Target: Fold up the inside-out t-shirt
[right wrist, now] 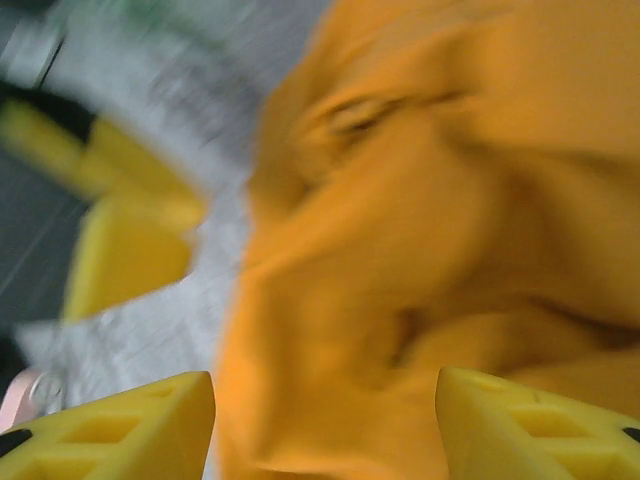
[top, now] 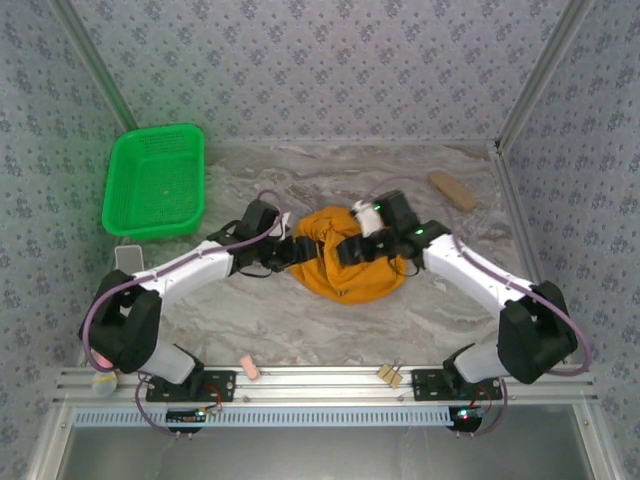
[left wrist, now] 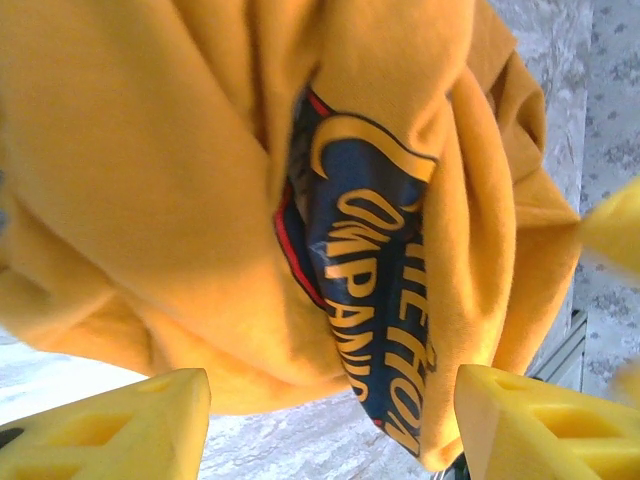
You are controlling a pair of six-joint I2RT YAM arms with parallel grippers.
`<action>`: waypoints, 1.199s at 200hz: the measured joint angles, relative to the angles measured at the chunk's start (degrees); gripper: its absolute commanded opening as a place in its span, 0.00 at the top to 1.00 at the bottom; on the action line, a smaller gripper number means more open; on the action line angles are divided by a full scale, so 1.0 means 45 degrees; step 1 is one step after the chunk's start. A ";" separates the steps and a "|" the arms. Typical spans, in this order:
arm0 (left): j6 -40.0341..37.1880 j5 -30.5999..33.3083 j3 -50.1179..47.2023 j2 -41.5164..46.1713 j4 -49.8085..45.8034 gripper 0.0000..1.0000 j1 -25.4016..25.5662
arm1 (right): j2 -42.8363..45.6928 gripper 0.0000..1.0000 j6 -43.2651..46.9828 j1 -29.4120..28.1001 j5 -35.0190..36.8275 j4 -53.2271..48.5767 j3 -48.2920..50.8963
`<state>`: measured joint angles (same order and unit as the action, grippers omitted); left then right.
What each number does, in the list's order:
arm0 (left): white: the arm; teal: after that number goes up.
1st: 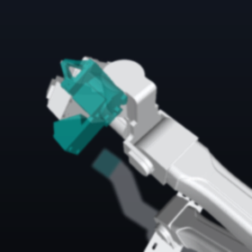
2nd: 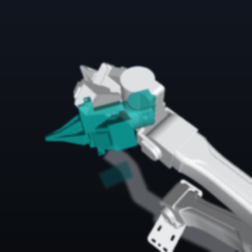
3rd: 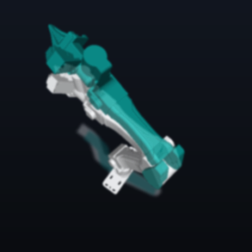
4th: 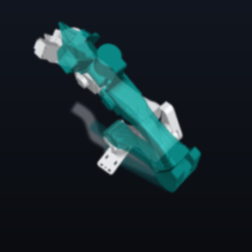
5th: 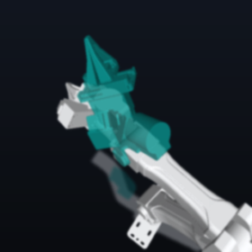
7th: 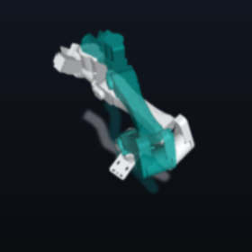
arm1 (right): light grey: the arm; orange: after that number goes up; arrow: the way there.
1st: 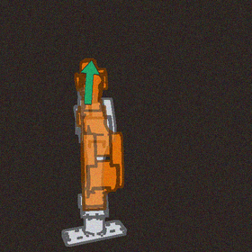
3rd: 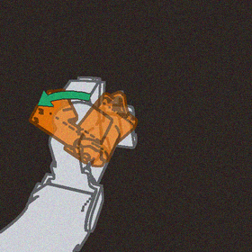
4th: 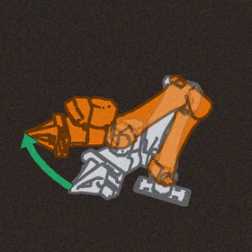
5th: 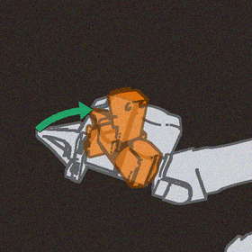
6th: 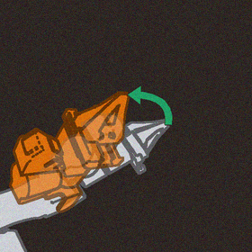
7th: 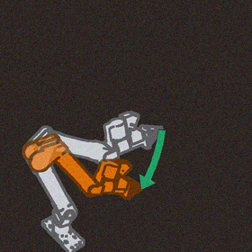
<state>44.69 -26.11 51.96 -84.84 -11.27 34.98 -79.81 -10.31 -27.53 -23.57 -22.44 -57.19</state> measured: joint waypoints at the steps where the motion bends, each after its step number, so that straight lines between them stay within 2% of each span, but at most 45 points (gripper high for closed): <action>1: 0.0000 0.0000 0.0010 -0.0010 0.0000 0.34 0.0019 | 0.0010 0.38 -0.0029 0.0126 -0.0005 -0.0019 -0.0019; 17: -0.0010 0.0058 0.0471 -0.0359 -0.0068 0.34 0.0364 | -0.0107 0.38 -0.0384 0.1010 -0.0087 -0.0024 -0.0044; 42: -0.0321 0.0631 0.2074 -0.1443 -0.0597 0.36 0.0933 | -0.0641 0.38 -0.0899 0.1064 -0.0291 -0.0005 0.0311; 56: -0.0675 0.1020 0.2880 -0.2157 -0.0733 0.49 0.1282 | -0.0797 0.38 -0.1049 0.1010 -0.0291 -0.0165 0.0500; 63: -0.0899 0.1078 0.3050 -0.2458 -0.0719 0.63 0.1418 | -0.0840 0.39 -0.1073 0.1020 -0.0282 -0.0277 0.0505; 72: -0.1049 0.1093 0.3060 -0.2749 -0.0695 0.80 0.1535 | -0.0865 0.54 -0.1049 0.1069 -0.0223 -0.0457 0.0481; 87: -0.1428 0.1054 0.2705 -0.3099 -0.0593 0.93 0.1593 | -0.0981 0.78 -0.0884 0.1103 0.0189 -0.1112 0.0291; 97: -0.1768 0.1098 0.2157 -0.3104 -0.0495 0.97 0.1501 | -0.1083 0.86 -0.1035 0.1083 0.0675 -0.1501 0.0243; 114: -0.1904 0.1093 0.0685 -0.2987 0.0194 0.97 0.1132 | -0.1219 0.93 -0.1243 0.0947 0.1583 -0.1982 0.0699; 127: -0.1792 0.1093 -0.0845 -0.2749 0.1224 0.97 0.0840 | -0.1292 0.90 -0.1530 0.0685 0.2229 -0.2307 0.1273; 143: -0.1622 0.0884 -0.2191 -0.2123 0.2667 0.95 0.0680 | -0.1399 0.69 -0.1598 0.0219 0.2705 -0.2875 0.1467; 153: -0.1622 0.0777 -0.2550 -0.1889 0.3172 0.95 0.0753 | -0.1350 0.59 -0.1491 -0.0092 0.2919 -0.2997 0.1360; 185: -0.1996 0.0321 -0.2618 -0.1807 0.3891 0.94 0.1098 | -0.0879 0.46 -0.0189 -0.0991 0.2953 -0.2963 0.0160; 207: -0.2288 0.0175 -0.2618 -0.1515 0.4027 0.94 0.1141 | -0.0685 0.43 0.0325 -0.1180 0.2812 -0.2176 -0.0476; 227: -0.2467 -0.0044 -0.2618 -0.1161 0.4260 0.94 0.0962 | -0.1355 0.43 0.0306 -0.1224 0.2841 -0.1540 -0.0651; 234: -0.2501 -0.0097 -0.2618 -0.1059 0.4367 0.94 0.0869 | -0.1783 0.45 0.0243 -0.1253 0.2900 -0.1321 -0.0665; 240: -0.2506 -0.0155 -0.2618 -0.0996 0.4483 0.95 0.0787 | -0.2195 0.51 0.0170 -0.1307 0.2977 -0.1166 -0.0661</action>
<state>33.41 -26.81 40.18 -89.32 8.91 38.52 -89.69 -9.54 -33.41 -10.17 -27.68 -60.16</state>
